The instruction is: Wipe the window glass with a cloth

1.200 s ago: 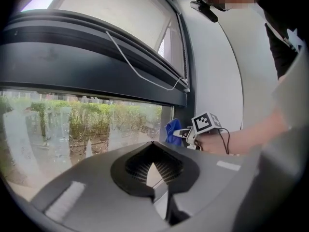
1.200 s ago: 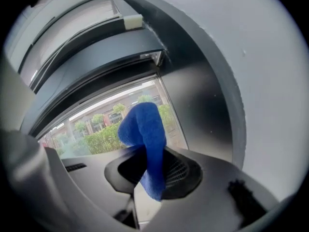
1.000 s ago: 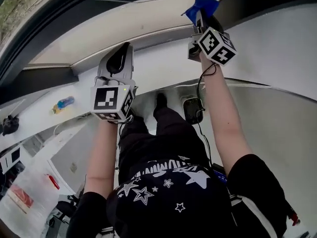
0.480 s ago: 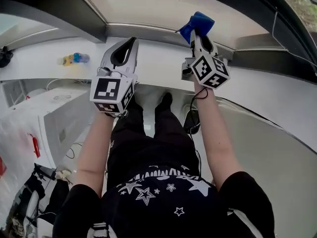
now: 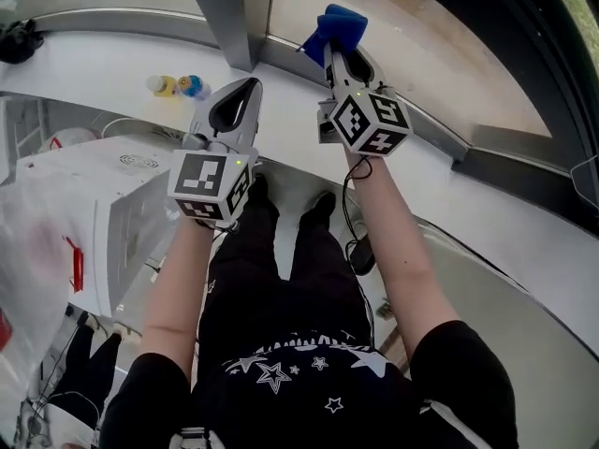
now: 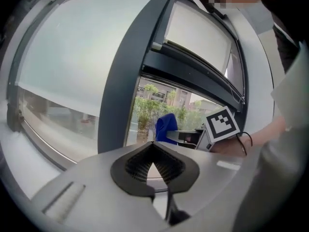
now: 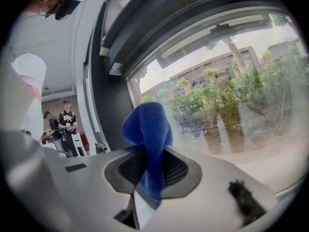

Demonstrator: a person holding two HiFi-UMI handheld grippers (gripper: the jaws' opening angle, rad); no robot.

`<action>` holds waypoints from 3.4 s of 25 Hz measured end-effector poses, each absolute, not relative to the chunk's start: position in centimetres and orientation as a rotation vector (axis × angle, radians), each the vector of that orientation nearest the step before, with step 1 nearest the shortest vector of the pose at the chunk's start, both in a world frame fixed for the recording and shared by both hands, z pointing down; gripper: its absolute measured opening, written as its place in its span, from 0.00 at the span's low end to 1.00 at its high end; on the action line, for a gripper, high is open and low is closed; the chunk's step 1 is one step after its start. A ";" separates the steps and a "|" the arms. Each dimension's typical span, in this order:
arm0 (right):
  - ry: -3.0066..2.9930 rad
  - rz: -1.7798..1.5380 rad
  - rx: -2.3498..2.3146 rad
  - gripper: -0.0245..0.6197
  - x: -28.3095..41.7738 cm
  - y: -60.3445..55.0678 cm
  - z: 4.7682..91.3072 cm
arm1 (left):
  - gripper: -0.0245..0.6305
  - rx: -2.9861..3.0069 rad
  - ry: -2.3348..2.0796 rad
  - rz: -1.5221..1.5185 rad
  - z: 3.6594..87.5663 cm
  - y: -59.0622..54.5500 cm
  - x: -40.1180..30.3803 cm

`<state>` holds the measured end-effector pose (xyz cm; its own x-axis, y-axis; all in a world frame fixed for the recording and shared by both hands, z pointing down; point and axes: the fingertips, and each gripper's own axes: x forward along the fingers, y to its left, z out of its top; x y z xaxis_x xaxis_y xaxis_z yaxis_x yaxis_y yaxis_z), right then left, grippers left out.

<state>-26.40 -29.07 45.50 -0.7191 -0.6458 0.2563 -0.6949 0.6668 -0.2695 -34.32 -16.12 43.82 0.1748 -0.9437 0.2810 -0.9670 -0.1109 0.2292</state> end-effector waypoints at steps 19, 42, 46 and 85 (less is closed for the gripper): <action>-2.703 0.543 1.210 0.16 -29.6 -33.9 49.1 | 0.05 2.107 -1.836 0.162 45.3 -15.7 -36.8; -2.496 0.631 1.659 0.16 4.4 -36.3 51.0 | 0.05 2.415 -1.449 0.359 45.3 -26.2 -10.6; -2.455 0.608 1.727 0.16 11.0 -37.0 50.6 | 0.05 2.437 -1.418 0.362 45.1 -28.5 -5.7; -2.304 0.705 1.976 0.16 30.0 -33.3 51.0 | 0.05 2.515 -1.272 0.321 46.5 -28.0 13.1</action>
<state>30.03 -33.32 51.00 -0.1954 -0.9319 0.3056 -0.9433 0.0933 -0.3185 13.06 -28.05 46.54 0.5822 -0.7427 0.3307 -0.8107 -0.5613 0.1667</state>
